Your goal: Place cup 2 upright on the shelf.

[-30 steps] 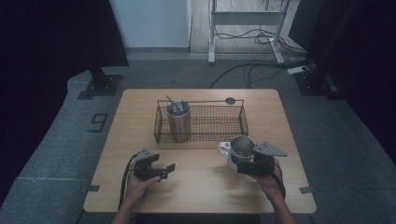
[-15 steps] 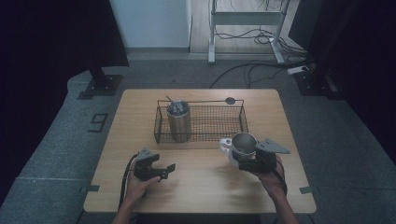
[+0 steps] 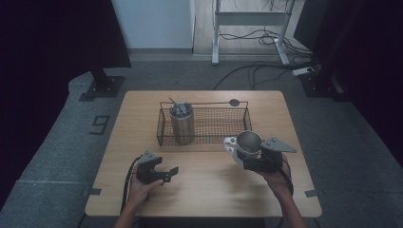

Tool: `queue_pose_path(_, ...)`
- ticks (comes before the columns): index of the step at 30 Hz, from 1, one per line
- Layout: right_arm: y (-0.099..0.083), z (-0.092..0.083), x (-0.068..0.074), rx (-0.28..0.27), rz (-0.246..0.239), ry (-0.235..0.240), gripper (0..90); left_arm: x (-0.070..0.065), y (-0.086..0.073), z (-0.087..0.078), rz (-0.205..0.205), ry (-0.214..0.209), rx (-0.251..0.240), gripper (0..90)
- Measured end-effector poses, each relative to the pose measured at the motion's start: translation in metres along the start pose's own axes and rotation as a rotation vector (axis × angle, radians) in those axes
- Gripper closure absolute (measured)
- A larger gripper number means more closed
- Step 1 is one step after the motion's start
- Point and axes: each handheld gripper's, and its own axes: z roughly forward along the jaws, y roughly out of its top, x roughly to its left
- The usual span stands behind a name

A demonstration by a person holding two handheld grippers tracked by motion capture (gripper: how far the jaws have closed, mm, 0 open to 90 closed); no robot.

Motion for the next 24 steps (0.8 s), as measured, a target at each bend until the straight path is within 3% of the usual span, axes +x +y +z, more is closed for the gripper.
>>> queue_pose_path(24, 0.022, 0.005, -0.004, -0.01, -0.005, -0.002, 7.5, 0.001, 0.0, 0.0, -0.001, 0.002, 0.001, 9.1)
